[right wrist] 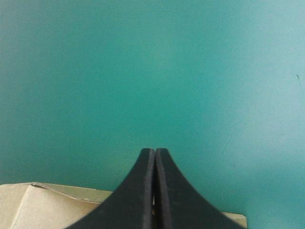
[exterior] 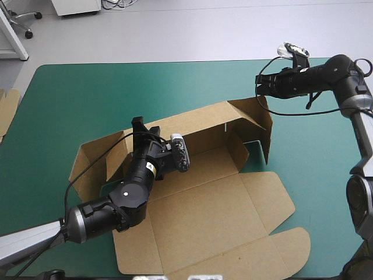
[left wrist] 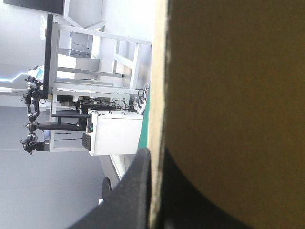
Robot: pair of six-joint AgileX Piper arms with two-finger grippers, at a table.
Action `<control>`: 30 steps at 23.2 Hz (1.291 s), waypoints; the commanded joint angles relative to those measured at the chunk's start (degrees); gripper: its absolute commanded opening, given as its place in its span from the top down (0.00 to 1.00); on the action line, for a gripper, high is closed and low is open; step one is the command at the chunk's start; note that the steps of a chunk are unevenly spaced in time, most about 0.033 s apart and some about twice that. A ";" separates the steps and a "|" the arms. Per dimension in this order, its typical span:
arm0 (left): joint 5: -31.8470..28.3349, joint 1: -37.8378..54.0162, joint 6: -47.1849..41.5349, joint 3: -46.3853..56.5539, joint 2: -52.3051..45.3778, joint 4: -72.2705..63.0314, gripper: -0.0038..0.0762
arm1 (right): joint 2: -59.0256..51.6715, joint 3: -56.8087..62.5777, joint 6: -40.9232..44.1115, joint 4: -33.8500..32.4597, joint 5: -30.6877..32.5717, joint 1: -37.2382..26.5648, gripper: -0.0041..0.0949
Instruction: Fold the box
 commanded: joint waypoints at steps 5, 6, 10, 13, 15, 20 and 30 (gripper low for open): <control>0.57 -0.17 -0.92 -1.93 -1.43 1.59 0.97 | -2.91 -1.51 -0.66 1.05 9.64 -0.18 0.99; 0.43 -0.17 -0.92 -1.93 -1.43 1.48 0.97 | -2.98 -1.51 -0.66 1.05 10.65 -0.18 0.99; 0.35 -0.17 -0.92 -1.93 -1.43 1.48 0.97 | -4.65 -1.40 -0.66 0.60 11.81 -0.18 0.99; -0.21 -0.17 -0.92 -1.93 -1.43 1.48 0.97 | -6.21 -1.33 -0.98 0.60 12.35 -0.18 0.99; -0.60 -0.17 -0.92 -1.93 -1.43 1.35 0.97 | -6.83 -0.55 -1.10 0.60 12.40 -0.18 0.99; -0.60 -0.17 -0.92 -1.93 -1.43 1.26 0.97 | -7.37 4.78 -3.18 2.16 11.54 -0.18 0.99; -0.84 -0.17 -1.34 -1.93 -1.43 0.32 0.97 | -20.59 28.51 -22.93 12.46 -6.26 -0.18 0.99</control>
